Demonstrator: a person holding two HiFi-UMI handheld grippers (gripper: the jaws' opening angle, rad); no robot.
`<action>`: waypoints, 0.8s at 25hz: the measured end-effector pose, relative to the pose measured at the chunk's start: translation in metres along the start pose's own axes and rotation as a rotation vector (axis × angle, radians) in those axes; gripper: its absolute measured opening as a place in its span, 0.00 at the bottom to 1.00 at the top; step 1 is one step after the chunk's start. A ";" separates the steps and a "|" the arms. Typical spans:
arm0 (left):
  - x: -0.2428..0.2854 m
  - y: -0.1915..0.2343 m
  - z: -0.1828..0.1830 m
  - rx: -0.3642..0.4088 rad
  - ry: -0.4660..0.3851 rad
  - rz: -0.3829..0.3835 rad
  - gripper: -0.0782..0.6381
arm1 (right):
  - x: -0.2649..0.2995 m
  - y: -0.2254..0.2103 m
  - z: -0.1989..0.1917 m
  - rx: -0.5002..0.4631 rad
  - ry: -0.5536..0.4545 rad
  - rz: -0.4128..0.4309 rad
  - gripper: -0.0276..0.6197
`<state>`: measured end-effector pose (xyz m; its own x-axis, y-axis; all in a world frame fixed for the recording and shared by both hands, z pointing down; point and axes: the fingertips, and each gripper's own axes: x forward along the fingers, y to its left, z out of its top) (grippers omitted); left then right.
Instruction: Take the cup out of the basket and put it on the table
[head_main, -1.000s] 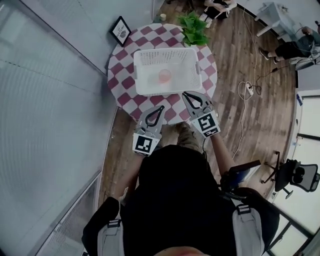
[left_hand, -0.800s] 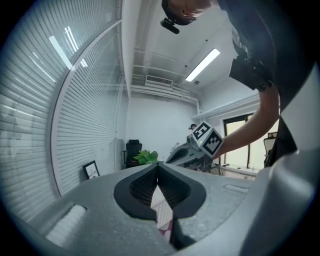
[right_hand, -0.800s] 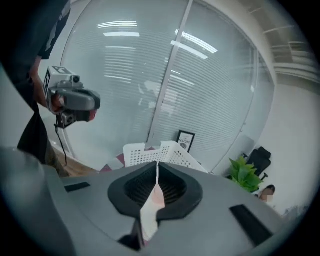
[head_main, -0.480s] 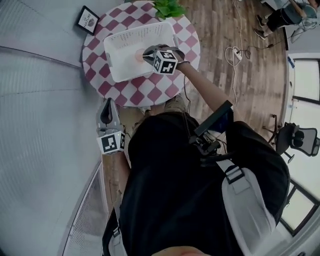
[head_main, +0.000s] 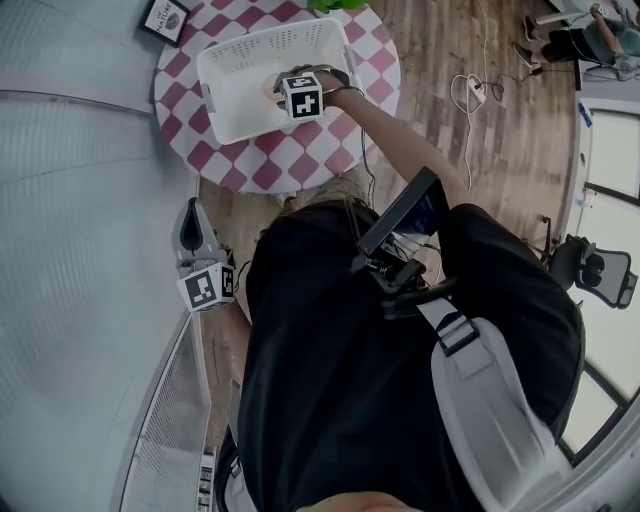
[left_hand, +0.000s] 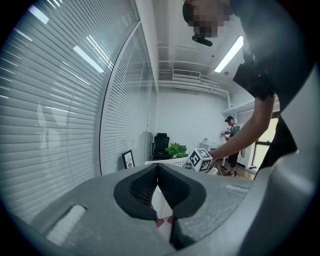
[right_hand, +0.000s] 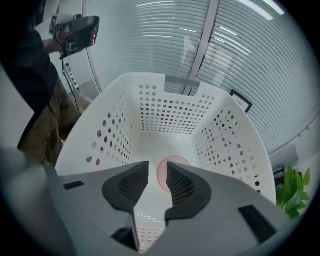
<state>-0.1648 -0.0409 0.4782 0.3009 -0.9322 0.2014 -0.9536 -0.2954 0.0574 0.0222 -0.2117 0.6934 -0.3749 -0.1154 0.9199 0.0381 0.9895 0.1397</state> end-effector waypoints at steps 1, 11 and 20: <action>-0.001 0.001 0.000 0.001 0.000 0.004 0.12 | 0.003 -0.001 -0.001 -0.012 0.011 0.006 0.22; -0.006 -0.006 -0.004 0.001 0.019 0.020 0.12 | 0.035 0.001 -0.017 -0.077 0.110 0.085 0.22; -0.017 -0.010 -0.006 -0.014 0.025 0.062 0.12 | 0.044 0.008 -0.023 -0.080 0.128 0.122 0.22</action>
<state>-0.1606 -0.0210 0.4798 0.2412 -0.9429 0.2296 -0.9705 -0.2342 0.0576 0.0269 -0.2111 0.7431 -0.2423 -0.0101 0.9702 0.1518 0.9872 0.0482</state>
